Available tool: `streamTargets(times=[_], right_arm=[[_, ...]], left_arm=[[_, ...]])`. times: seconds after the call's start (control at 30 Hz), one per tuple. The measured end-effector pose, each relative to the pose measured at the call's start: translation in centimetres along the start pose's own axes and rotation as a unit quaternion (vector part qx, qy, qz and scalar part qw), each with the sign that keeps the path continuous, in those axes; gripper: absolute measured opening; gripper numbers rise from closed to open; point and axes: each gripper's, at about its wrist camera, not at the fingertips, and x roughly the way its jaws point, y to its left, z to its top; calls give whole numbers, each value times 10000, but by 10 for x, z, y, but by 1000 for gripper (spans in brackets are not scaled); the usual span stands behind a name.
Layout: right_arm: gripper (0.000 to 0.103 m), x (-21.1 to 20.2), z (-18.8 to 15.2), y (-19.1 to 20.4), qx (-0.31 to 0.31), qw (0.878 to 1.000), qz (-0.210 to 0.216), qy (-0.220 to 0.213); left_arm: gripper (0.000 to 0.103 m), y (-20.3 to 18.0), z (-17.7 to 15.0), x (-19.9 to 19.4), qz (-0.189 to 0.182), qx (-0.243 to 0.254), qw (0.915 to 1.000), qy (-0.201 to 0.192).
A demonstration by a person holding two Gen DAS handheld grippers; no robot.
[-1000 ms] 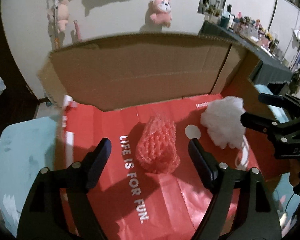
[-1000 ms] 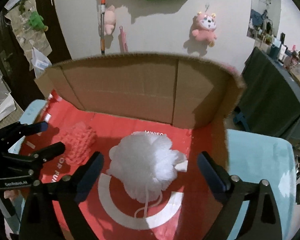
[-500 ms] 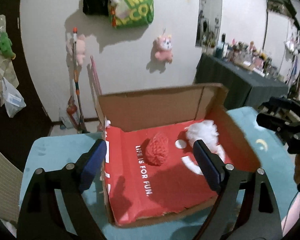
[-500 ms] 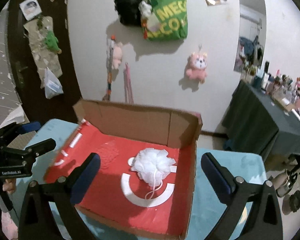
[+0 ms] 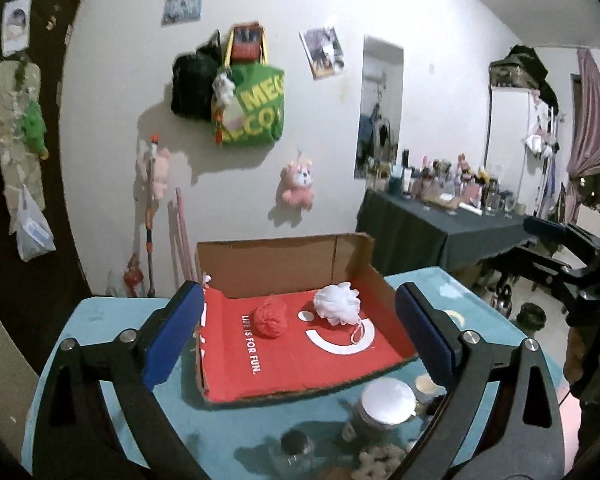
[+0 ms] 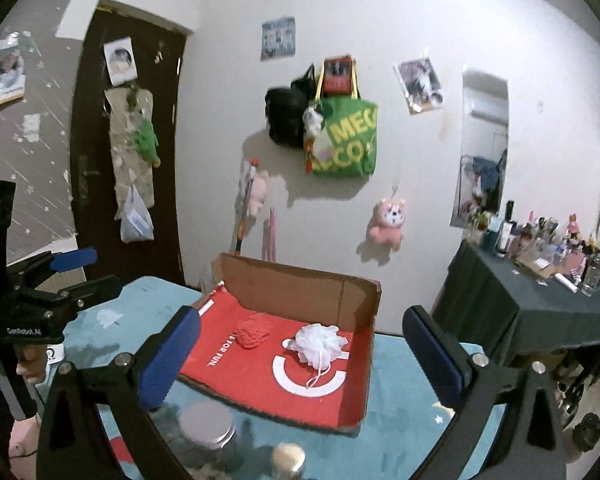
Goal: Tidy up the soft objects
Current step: 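Open both tools to release the poufs and pull back to the table, then grasp the red plush bunny pad with the left tool while the right tool grasps the white bunny keychain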
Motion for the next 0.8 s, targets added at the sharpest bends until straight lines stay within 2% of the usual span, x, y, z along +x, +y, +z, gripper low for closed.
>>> streamTargets(times=[0.23, 0.37, 0.53, 0.8], right_arm=[[103, -70, -48, 20, 44, 9982, -230, -547], [103, -92, -82, 29, 166, 9968, -393, -675], [103, -101, -126, 29, 446, 9950, -664, -596], [103, -77, -187, 29, 568, 9940, -906, -226]], left_arm=[[103, -18, -44, -78, 132, 58, 9978, -640], [103, -26, -75, -105, 181, 8, 9971, -743], [103, -33, -118, -113, 264, -141, 9972, -682], [103, -47, -180, -95, 478, -93, 9977, -474]])
